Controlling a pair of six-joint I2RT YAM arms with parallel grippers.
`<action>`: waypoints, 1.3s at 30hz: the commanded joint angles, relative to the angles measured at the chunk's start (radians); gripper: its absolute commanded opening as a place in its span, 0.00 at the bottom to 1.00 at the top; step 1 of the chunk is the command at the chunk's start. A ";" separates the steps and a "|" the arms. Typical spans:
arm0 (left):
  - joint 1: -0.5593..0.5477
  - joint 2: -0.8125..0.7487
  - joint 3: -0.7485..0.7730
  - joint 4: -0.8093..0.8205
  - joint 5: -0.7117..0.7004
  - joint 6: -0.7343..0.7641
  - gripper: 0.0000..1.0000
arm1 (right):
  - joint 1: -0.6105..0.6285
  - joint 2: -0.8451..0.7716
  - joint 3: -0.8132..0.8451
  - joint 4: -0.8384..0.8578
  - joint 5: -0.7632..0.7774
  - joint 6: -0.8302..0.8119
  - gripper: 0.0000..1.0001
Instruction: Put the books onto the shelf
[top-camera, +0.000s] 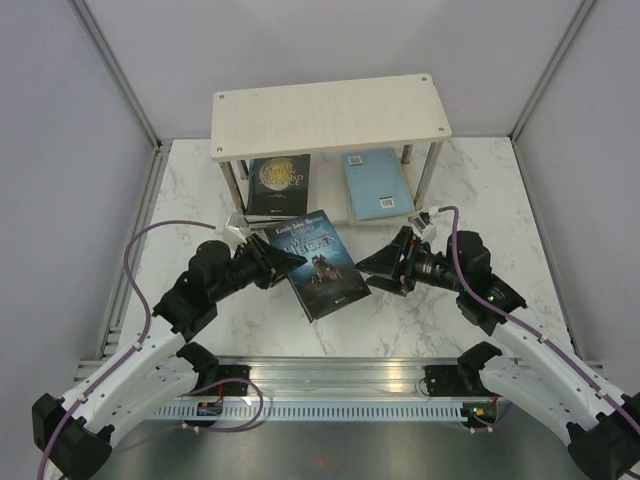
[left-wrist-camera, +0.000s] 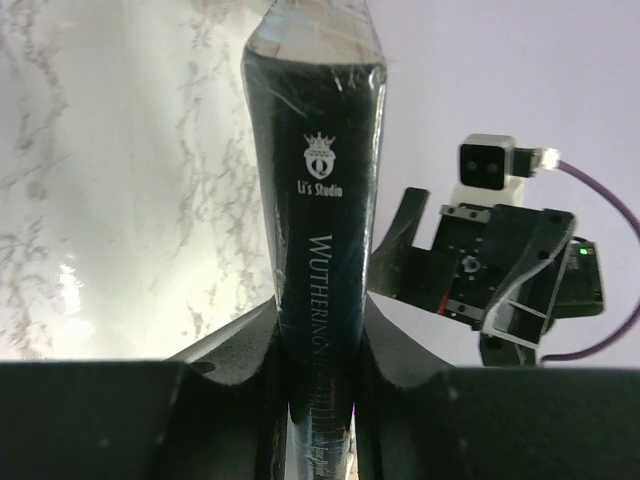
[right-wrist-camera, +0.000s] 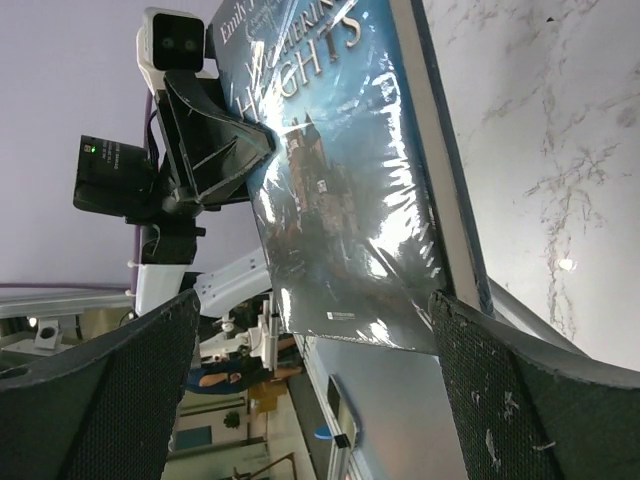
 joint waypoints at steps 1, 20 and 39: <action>0.010 -0.019 0.017 0.293 0.050 -0.104 0.02 | 0.000 -0.020 -0.017 0.091 -0.028 0.084 0.98; 0.017 -0.085 0.170 0.079 0.062 0.005 0.02 | -0.002 -0.011 0.065 -0.130 0.107 -0.076 0.98; 0.019 0.062 0.097 0.416 0.059 -0.141 0.02 | -0.002 0.009 -0.187 0.818 0.027 0.527 0.53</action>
